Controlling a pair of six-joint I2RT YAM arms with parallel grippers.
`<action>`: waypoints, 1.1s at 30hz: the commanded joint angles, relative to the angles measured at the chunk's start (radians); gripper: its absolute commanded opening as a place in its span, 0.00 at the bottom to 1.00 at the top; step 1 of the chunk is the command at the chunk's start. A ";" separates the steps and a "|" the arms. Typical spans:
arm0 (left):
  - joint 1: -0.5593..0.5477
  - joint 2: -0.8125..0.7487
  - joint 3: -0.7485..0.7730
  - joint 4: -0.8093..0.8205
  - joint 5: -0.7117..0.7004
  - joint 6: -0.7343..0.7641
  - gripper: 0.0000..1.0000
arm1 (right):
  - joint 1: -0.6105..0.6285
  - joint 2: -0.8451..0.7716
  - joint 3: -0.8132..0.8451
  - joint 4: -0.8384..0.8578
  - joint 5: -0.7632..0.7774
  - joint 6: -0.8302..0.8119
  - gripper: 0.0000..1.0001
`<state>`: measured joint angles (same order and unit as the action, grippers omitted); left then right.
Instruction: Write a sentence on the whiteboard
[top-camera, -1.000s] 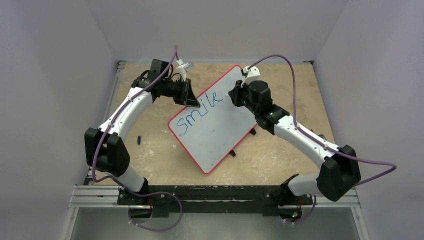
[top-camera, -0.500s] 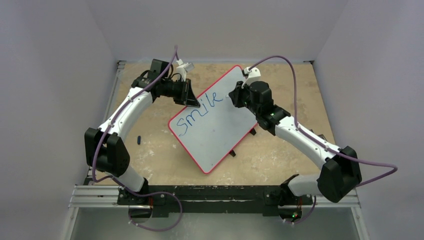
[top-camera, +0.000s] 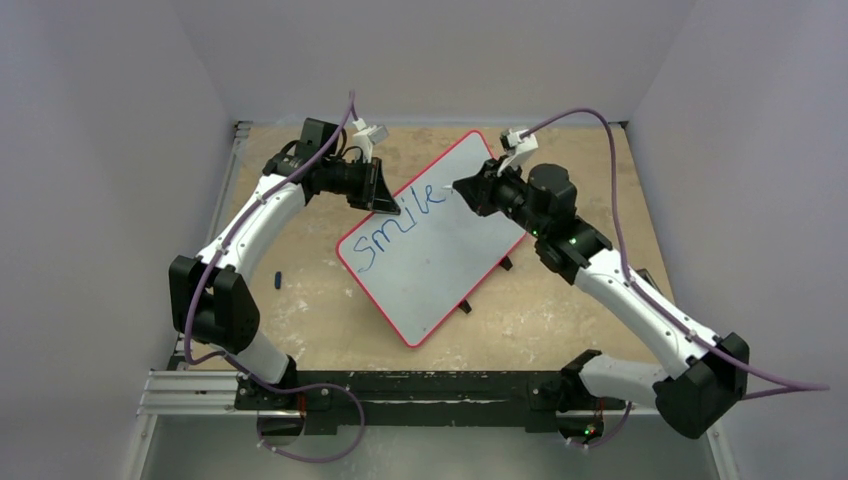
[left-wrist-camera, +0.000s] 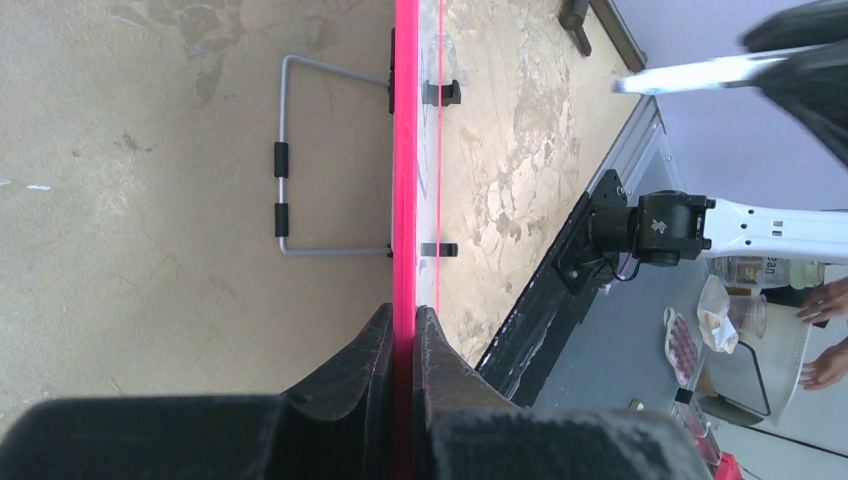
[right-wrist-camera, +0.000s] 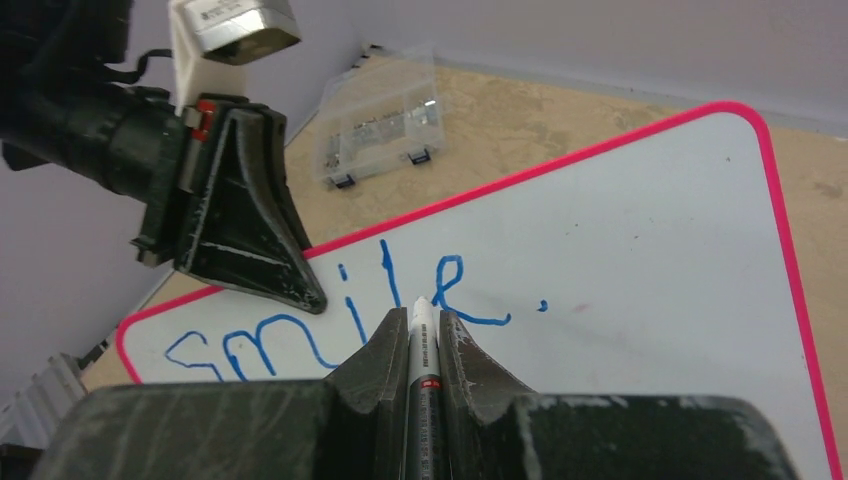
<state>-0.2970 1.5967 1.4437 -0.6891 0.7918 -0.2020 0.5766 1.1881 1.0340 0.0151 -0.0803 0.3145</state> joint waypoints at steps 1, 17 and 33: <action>0.004 -0.055 0.017 0.082 -0.006 0.023 0.00 | 0.000 -0.083 0.012 0.013 -0.040 0.010 0.00; 0.005 -0.102 -0.018 0.126 -0.066 -0.020 0.00 | 0.200 -0.179 -0.294 0.184 -0.055 0.026 0.00; 0.006 -0.109 -0.036 0.139 -0.116 -0.040 0.00 | 0.440 -0.069 -0.300 0.306 0.017 -0.011 0.00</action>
<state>-0.2974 1.5379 1.3941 -0.6529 0.7410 -0.2470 0.9760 1.0866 0.7033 0.2630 -0.1215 0.3447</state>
